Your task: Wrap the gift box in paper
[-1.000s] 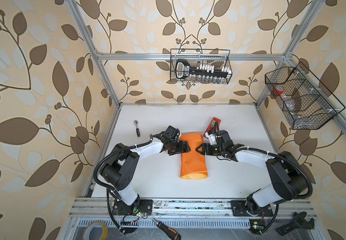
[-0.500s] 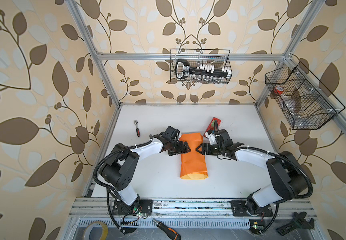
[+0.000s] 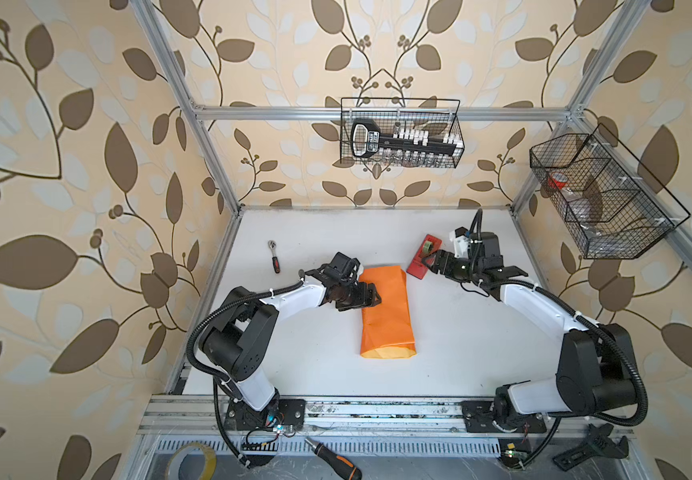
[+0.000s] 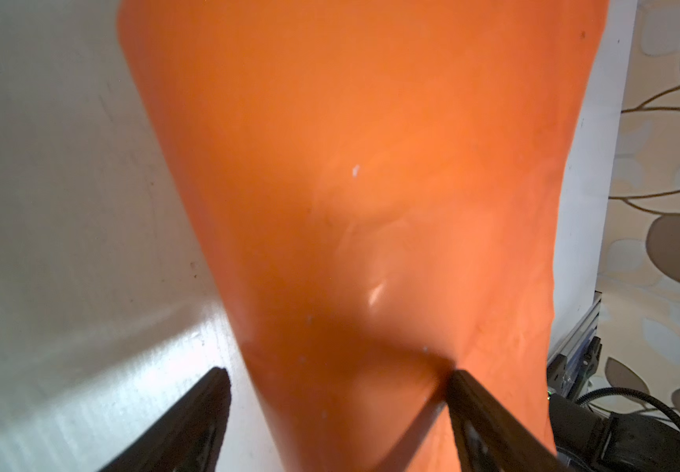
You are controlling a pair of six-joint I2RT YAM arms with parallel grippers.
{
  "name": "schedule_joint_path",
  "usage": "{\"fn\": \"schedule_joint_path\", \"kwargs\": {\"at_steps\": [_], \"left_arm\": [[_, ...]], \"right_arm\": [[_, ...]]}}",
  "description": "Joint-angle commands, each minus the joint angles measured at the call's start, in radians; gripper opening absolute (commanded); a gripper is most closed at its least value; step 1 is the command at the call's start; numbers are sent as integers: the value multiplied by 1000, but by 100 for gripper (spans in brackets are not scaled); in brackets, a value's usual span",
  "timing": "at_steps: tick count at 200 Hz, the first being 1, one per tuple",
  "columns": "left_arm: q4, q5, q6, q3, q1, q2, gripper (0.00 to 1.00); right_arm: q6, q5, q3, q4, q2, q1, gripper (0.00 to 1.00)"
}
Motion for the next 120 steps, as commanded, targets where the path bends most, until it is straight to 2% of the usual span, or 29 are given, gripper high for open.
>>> {"fn": "schedule_joint_path", "kwargs": {"at_steps": [1,64,120], "left_arm": [[-114,-90,37,-38,4,35,84],[-117,-93,40,-37,5,27,84],[-118,-94,39,-38,4,22,84]], "right_arm": [[63,-5,46,32,71,-22,74],[141,-55,176,107,303,-25,55],[182,-100,184,161,389,-21,48]]}}
